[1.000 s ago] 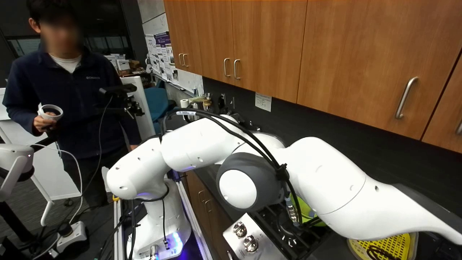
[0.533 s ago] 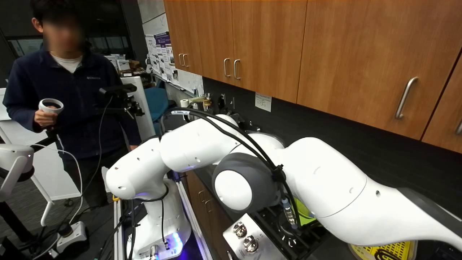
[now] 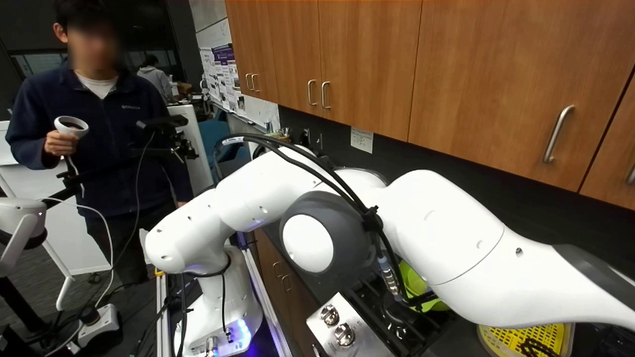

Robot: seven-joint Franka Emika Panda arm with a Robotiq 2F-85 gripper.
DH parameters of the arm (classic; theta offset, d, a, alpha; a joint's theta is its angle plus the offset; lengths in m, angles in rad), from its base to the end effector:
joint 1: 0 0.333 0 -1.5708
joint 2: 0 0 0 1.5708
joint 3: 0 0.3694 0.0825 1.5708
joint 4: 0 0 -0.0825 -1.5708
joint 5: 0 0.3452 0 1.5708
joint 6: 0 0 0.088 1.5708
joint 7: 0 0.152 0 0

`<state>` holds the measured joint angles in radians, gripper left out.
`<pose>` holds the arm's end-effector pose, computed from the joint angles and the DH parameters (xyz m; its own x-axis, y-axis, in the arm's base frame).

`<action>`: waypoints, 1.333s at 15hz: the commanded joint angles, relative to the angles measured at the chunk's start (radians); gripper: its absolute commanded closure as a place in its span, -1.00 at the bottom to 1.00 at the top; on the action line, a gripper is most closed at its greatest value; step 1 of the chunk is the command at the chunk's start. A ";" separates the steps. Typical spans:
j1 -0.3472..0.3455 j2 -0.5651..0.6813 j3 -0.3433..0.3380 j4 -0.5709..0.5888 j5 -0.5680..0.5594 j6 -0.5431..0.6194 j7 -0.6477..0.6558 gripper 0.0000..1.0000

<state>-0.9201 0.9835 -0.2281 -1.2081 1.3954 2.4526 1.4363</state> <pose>0.4190 -0.7064 0.2368 -0.6084 0.2006 -0.7678 0.3104 0.9506 0.0025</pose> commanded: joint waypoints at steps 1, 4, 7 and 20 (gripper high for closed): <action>-0.012 -0.131 0.007 -0.147 0.056 0.031 -0.076 0.98; -0.027 -0.201 0.016 -0.219 0.090 0.078 -0.119 0.98; -0.024 -0.264 0.009 -0.280 0.125 0.115 -0.155 0.98; -0.035 -0.437 -0.025 -0.426 0.238 0.143 -0.239 0.98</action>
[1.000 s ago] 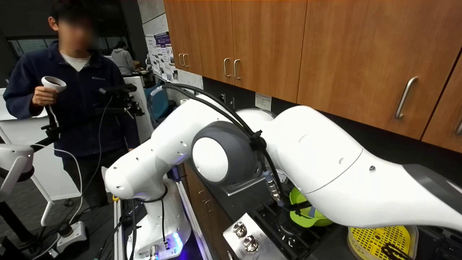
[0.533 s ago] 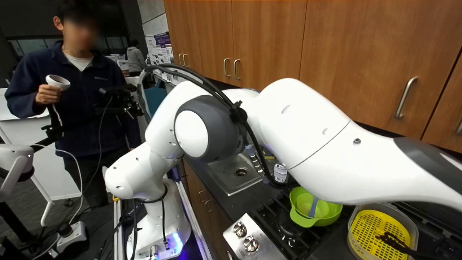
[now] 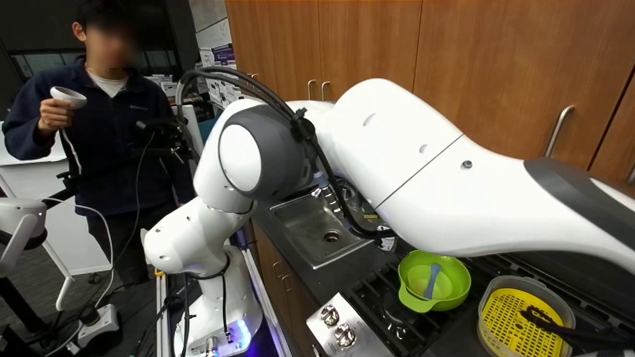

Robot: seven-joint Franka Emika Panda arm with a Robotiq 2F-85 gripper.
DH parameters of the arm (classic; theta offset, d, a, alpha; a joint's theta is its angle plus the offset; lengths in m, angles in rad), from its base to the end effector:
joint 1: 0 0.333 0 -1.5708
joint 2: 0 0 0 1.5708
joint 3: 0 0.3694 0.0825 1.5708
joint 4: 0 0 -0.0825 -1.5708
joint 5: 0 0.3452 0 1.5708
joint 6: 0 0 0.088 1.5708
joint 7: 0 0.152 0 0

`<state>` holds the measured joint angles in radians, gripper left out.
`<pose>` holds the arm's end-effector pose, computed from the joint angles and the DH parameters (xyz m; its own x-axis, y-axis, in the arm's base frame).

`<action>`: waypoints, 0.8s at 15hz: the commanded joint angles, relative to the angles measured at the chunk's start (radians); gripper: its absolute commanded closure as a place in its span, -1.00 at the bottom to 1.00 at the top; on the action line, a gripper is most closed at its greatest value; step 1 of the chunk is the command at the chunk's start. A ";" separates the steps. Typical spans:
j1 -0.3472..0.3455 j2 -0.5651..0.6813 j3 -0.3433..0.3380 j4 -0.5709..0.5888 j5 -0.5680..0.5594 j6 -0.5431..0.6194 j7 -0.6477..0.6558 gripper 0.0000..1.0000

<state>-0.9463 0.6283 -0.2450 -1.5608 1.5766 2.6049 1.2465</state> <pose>0.3169 -0.6862 0.3590 -0.5225 0.2082 -0.8268 0.5005 0.8600 -0.0997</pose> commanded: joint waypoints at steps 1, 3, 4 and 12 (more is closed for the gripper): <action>-0.013 -0.092 -0.013 -0.080 0.070 -0.009 -0.059 0.98; -0.019 -0.116 -0.025 -0.098 0.090 -0.010 -0.075 0.98; -0.022 -0.129 -0.032 -0.108 0.097 -0.011 -0.083 0.98; -0.035 -0.281 -0.079 -0.233 0.121 -0.052 -0.176 0.98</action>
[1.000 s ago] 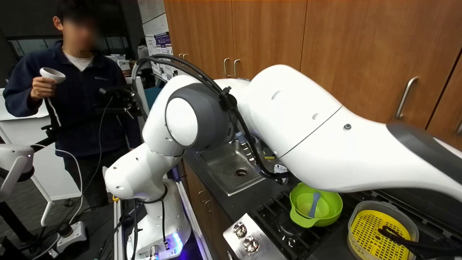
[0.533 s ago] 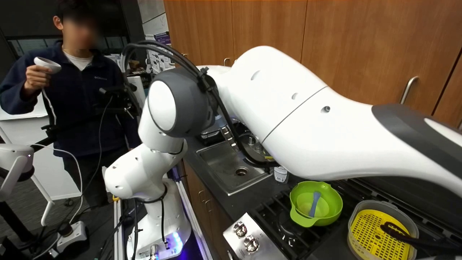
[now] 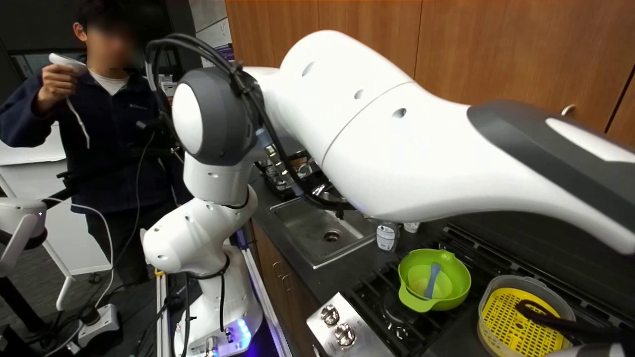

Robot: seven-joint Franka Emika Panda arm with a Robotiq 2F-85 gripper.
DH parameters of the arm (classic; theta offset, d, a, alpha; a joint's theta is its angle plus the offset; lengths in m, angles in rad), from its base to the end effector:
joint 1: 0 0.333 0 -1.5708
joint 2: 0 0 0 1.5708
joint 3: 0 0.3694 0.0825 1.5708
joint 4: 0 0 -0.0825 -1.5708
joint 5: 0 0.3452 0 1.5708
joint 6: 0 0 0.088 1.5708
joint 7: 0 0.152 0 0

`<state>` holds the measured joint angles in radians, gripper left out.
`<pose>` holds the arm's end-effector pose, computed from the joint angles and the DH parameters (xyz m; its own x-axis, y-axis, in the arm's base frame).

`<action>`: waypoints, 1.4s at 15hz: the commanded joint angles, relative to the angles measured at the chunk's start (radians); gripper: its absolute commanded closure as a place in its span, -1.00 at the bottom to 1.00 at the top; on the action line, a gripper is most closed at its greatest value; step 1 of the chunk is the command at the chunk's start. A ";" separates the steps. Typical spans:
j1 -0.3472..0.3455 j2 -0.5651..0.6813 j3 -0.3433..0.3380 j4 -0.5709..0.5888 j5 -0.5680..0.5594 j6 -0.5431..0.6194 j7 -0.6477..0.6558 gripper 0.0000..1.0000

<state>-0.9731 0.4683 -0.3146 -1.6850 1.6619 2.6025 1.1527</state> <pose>0.2371 -0.6791 0.4211 -0.4700 0.1897 -0.8621 0.5878 0.7958 -0.1454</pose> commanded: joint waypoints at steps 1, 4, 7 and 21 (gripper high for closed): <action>-0.004 -0.149 -0.015 -0.135 0.028 -0.069 -0.108 0.98; 0.024 -0.248 -0.026 -0.230 -0.014 -0.151 -0.216 0.98; 0.060 -0.337 -0.033 -0.313 -0.069 -0.225 -0.287 0.98; 0.221 -0.522 -0.080 -0.500 -0.286 -0.357 -0.426 0.98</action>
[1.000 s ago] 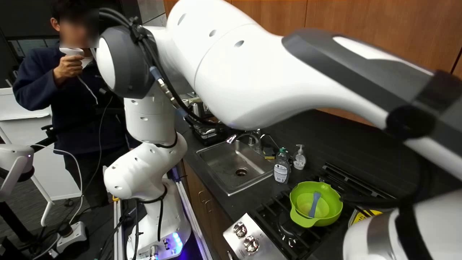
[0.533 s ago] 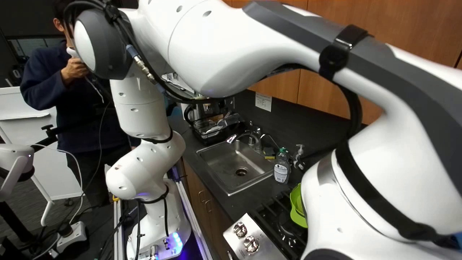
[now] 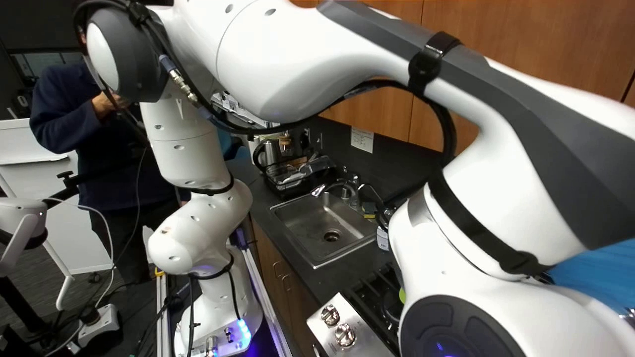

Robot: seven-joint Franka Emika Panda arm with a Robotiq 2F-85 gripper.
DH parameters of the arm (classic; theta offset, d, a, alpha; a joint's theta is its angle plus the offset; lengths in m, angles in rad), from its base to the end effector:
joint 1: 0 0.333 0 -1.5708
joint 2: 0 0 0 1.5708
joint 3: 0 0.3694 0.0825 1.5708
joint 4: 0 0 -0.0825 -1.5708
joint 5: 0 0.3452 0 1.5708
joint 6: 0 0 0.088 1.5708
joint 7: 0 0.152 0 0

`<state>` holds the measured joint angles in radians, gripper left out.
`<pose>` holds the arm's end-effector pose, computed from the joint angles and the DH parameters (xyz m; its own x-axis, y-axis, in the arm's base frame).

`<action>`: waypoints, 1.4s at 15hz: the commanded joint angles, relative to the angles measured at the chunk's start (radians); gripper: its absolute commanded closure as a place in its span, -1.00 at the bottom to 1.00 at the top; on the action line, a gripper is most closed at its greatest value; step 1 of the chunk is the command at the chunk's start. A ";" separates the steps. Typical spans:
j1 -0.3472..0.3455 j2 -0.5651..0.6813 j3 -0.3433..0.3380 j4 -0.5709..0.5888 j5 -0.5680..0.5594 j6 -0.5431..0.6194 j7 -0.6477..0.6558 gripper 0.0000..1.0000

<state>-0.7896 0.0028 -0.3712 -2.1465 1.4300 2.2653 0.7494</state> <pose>0.2747 -0.4815 0.4853 -0.4588 -0.3502 -0.8166 -0.0447 0.9270 -0.3724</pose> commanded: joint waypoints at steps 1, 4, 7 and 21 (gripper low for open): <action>0.045 -0.060 -0.024 -0.042 -0.072 -0.019 -0.028 0.98; 0.068 -0.060 -0.028 -0.037 -0.119 -0.017 -0.037 0.98; 0.082 -0.047 -0.037 -0.022 -0.143 -0.030 -0.044 0.98; 0.080 0.260 -0.057 0.262 -0.145 -0.030 -0.363 0.98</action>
<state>-0.7128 0.2040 -0.4108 -1.9580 1.2953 2.2515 0.4646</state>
